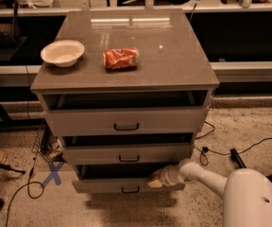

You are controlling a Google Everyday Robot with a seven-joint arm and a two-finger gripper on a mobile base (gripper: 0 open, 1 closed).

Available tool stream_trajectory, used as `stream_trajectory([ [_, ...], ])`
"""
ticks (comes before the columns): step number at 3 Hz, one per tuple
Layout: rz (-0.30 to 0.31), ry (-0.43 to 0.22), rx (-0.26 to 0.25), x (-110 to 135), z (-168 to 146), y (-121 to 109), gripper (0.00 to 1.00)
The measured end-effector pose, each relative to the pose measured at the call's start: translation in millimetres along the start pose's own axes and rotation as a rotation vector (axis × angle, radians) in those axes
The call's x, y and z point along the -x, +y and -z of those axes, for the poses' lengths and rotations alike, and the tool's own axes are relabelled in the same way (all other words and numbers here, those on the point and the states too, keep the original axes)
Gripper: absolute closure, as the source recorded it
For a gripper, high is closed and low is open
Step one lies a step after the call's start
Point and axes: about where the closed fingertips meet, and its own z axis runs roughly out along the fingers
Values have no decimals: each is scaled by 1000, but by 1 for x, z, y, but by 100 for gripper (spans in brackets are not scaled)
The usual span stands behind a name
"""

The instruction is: Open bottom drawer

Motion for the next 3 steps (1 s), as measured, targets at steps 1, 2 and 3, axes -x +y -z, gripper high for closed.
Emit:
stream_trajectory([
  [1, 0, 0, 0, 0, 0, 0, 66],
  [2, 0, 0, 0, 0, 0, 0, 44],
  [3, 0, 0, 0, 0, 0, 0, 20],
])
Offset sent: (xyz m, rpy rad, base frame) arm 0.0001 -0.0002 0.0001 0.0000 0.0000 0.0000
